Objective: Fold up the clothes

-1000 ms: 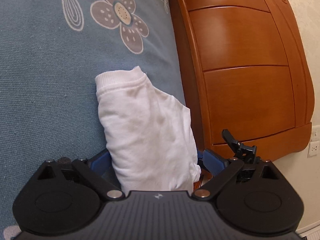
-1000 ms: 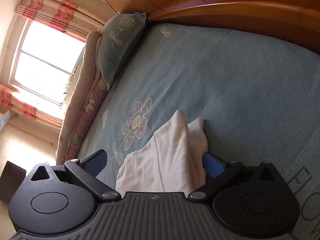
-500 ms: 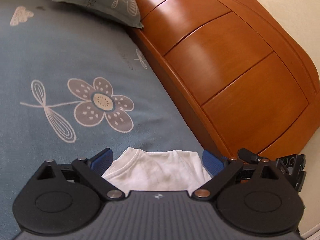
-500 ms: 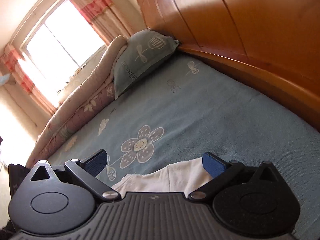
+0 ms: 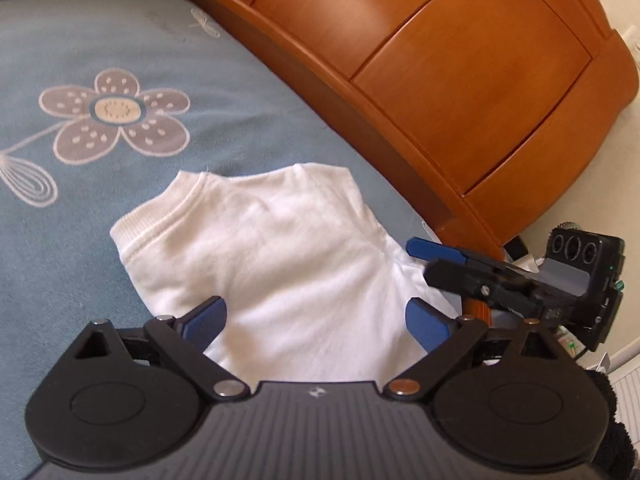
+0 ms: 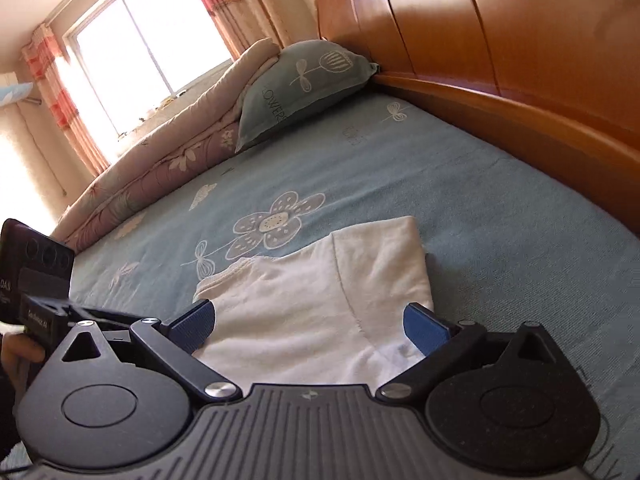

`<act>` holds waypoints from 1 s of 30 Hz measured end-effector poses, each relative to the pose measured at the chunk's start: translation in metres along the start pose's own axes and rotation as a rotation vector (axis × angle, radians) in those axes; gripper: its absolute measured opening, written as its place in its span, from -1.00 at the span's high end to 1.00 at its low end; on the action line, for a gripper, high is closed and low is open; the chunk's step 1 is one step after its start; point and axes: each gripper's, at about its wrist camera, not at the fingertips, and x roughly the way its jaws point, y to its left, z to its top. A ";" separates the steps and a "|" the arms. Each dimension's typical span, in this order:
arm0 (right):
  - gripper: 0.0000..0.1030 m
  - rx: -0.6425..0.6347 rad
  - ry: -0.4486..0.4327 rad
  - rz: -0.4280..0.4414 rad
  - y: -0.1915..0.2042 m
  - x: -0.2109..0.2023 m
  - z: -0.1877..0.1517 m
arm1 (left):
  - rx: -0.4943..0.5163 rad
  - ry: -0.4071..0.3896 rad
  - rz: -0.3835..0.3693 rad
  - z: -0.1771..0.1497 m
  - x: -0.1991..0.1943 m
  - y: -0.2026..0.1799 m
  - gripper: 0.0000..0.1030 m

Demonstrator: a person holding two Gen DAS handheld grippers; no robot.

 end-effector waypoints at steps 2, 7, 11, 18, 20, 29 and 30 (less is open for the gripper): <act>-1.00 -0.047 0.009 0.045 0.013 -0.011 -0.009 | 0.028 -0.006 0.027 -0.003 -0.009 -0.003 -0.86; -0.98 -0.041 0.067 -0.048 0.003 0.003 -0.031 | 0.125 0.029 0.184 -0.018 -0.017 -0.007 -0.87; -1.00 -0.126 0.012 -0.095 0.041 -0.012 -0.023 | 0.302 0.018 0.365 -0.045 -0.040 -0.013 -0.89; -1.00 -0.364 0.133 -0.217 0.076 0.038 -0.057 | 0.254 0.038 0.446 -0.090 -0.075 0.002 -0.89; -1.00 -0.363 0.133 -0.248 0.083 0.035 -0.057 | 0.224 0.033 0.461 -0.102 -0.082 0.004 -0.89; -1.00 -0.317 0.132 -0.224 0.117 -0.010 -0.096 | 0.260 -0.015 0.576 -0.139 -0.099 -0.002 -0.91; -1.00 -0.319 0.154 -0.223 0.118 -0.009 -0.105 | 0.266 -0.014 0.583 -0.141 -0.099 -0.003 -0.91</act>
